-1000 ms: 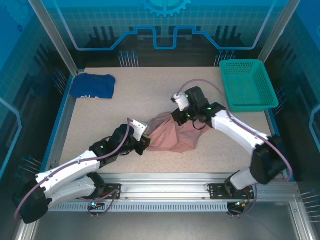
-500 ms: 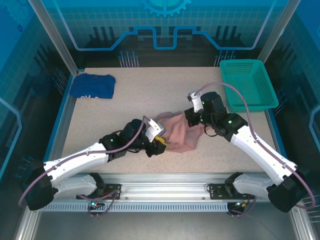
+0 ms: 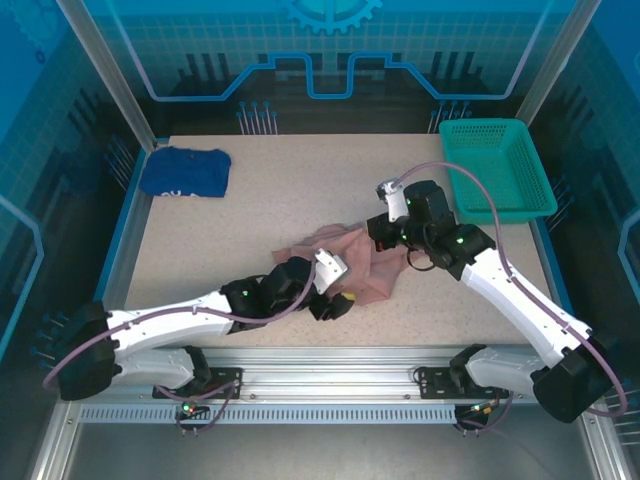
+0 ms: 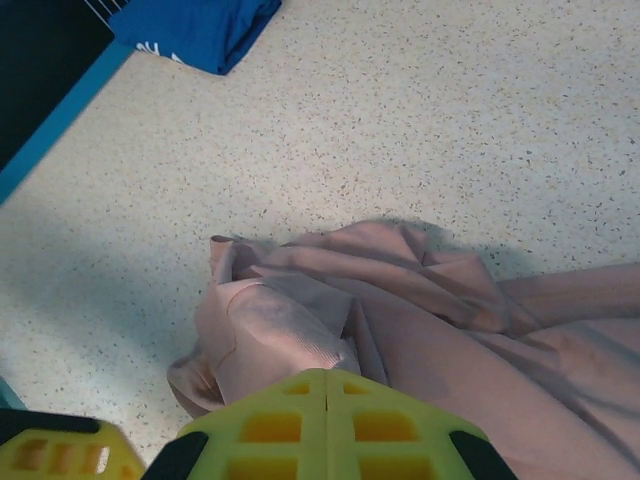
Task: Fold the inside-out t-shirt
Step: Adjust the T-shirt at the center of the table.
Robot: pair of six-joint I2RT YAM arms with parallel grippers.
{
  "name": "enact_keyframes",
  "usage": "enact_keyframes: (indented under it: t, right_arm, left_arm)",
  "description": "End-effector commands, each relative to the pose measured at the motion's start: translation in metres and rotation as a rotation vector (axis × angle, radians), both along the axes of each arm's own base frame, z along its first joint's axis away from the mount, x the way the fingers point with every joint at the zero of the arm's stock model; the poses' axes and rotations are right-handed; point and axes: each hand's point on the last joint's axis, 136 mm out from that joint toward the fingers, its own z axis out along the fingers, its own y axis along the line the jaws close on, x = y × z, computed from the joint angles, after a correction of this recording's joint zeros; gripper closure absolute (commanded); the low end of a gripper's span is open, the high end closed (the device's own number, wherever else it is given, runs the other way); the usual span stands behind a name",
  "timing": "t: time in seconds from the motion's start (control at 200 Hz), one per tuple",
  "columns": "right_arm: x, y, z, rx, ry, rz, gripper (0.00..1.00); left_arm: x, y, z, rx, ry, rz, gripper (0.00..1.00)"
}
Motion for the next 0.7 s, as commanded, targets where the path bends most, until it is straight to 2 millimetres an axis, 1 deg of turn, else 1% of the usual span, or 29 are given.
enact_keyframes:
  t: [0.0, 0.075, 0.11, 0.19, 0.27, 0.355, 0.41, 0.45, 0.48, 0.545, 0.57, 0.595, 0.64, 0.695]
  right_arm:
    - [0.001, 0.005, 0.01, 0.048, 0.019, 0.034, 1.0]
    - [-0.003, 0.012, 0.008, 0.058, 0.02, 0.082, 1.0]
    - [-0.008, 0.017, 0.01, 0.081, 0.014, 0.116, 1.0]
    - [-0.02, 0.031, 0.019, 0.144, -0.01, 0.214, 1.0]
    - [-0.032, 0.045, 0.024, 0.183, -0.011, 0.304, 1.0]
    - [-0.049, 0.063, 0.024, 0.187, -0.006, 0.418, 1.0]
    - [-0.058, 0.075, 0.019, 0.166, 0.002, 0.466, 1.0]
    - [-0.064, 0.084, 0.014, 0.158, 0.009, 0.496, 1.0]
    - [-0.07, 0.093, 0.011, 0.161, 0.016, 0.525, 1.0]
    - [-0.085, 0.117, 0.002, 0.184, 0.042, 0.596, 1.0]
    - [-0.094, 0.128, -0.001, 0.195, 0.057, 0.633, 0.99]
    - [-0.103, 0.139, -0.005, 0.204, 0.071, 0.672, 0.98]
    - [-0.121, 0.157, -0.01, 0.213, 0.097, 0.756, 0.94]
    - [-0.141, 0.172, -0.016, 0.18, 0.108, 0.846, 0.82]
  left_arm:
    - [0.029, 0.004, 0.022, -0.051, -0.095, 0.114, 0.25]
    - [0.035, 0.012, 0.021, -0.081, -0.041, 0.136, 0.24]
    - [0.037, 0.016, 0.021, -0.094, -0.024, 0.14, 0.24]
    - [0.04, 0.028, 0.023, -0.128, 0.002, 0.156, 0.18]
    - [0.042, 0.038, 0.029, -0.184, 0.045, 0.161, 0.16]
    - [0.051, 0.06, 0.034, -0.2, 0.063, 0.236, 0.16]
    - [0.057, 0.082, 0.034, -0.204, 0.079, 0.323, 0.16]
    - [0.063, 0.105, 0.032, -0.191, 0.087, 0.428, 0.16]
    - [0.067, 0.125, 0.03, -0.179, 0.089, 0.525, 0.16]
    - [0.072, 0.18, 0.023, -0.154, 0.099, 0.774, 0.16]
    - [0.073, 0.199, 0.02, -0.152, 0.108, 0.861, 0.15]
    - [0.074, 0.215, 0.019, -0.165, 0.117, 0.926, 0.15]
    - [0.075, 0.234, 0.016, -0.205, 0.136, 0.996, 0.15]
    - [0.078, 0.245, 0.015, -0.259, 0.168, 1.034, 0.15]
